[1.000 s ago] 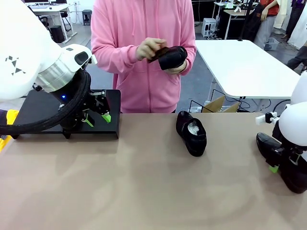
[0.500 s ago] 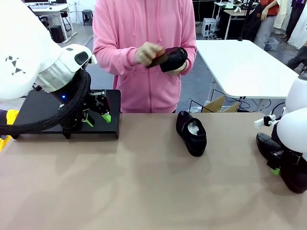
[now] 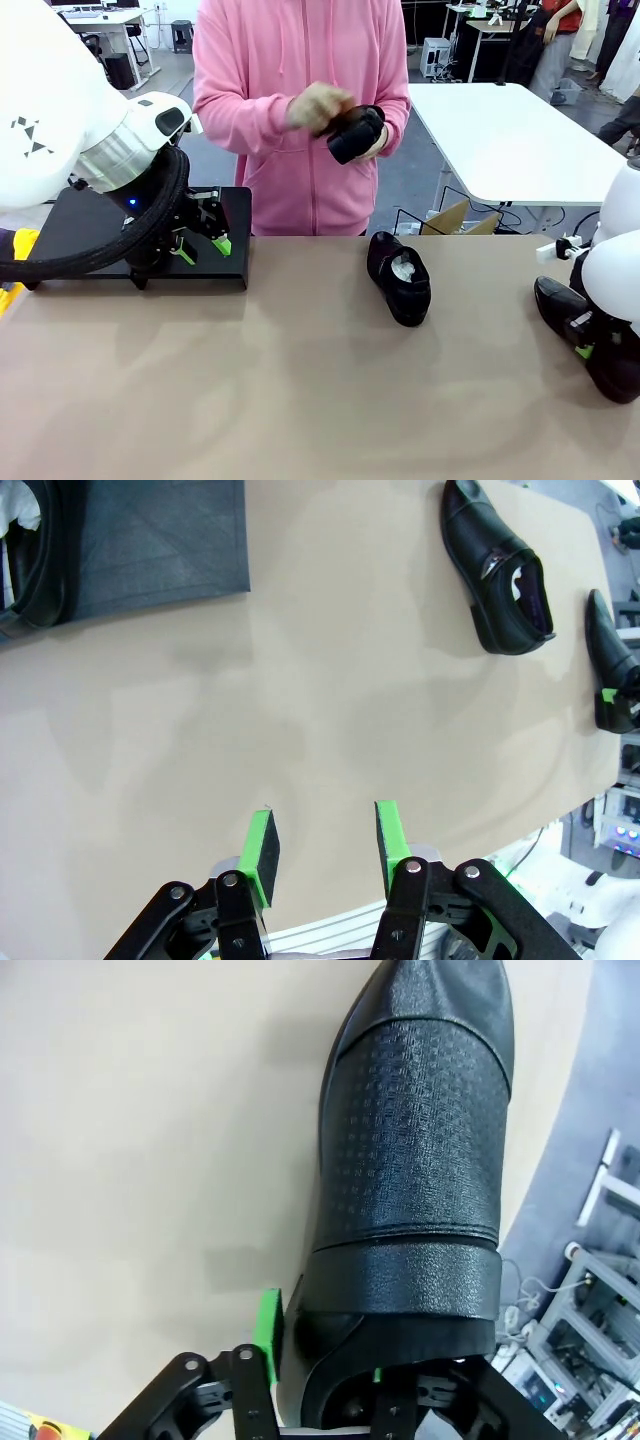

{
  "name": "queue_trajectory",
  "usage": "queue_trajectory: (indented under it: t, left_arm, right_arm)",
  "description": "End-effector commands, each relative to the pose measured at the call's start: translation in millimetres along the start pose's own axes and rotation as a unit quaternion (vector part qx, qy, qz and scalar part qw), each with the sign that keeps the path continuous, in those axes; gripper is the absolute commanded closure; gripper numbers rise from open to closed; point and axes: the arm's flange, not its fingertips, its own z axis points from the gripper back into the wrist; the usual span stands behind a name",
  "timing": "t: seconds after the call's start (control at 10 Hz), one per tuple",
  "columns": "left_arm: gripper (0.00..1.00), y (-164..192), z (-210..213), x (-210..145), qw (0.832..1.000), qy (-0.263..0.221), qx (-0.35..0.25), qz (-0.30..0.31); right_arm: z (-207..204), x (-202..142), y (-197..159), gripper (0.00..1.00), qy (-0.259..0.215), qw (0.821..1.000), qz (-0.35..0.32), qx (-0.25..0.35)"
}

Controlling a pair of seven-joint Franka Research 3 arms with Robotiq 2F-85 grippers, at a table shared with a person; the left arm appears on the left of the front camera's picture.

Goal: Organize the shoes by placing them on the stand.
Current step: Pick up one Shoe and place it in the middle of the table.

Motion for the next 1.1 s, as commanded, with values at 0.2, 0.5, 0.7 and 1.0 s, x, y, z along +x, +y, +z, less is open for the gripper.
queue_trajectory:
  t: [0.2,0.5,0.7,1.0]
  left_arm:
    - [0.47,1,1,1,1.0,0.003,-0.009,0.003]
    - [0.47,1,1,1,1.0,0.003,-0.009,0.003]
    - [0.47,1,1,1,1.0,0.003,-0.009,0.003]
    - [0.47,1,1,1,1.0,0.003,-0.009,0.003]
  right_arm:
    - [-13,-2,-9,1.0,-0.005,0.999,-0.032,0.014]
    - [6,-7,-17,1.0,-0.029,0.998,-0.046,0.022]
    - [30,-16,-15,1.0,-0.064,0.996,-0.058,0.027]
    - [109,-44,23,1.0,-0.127,0.991,-0.048,0.02]
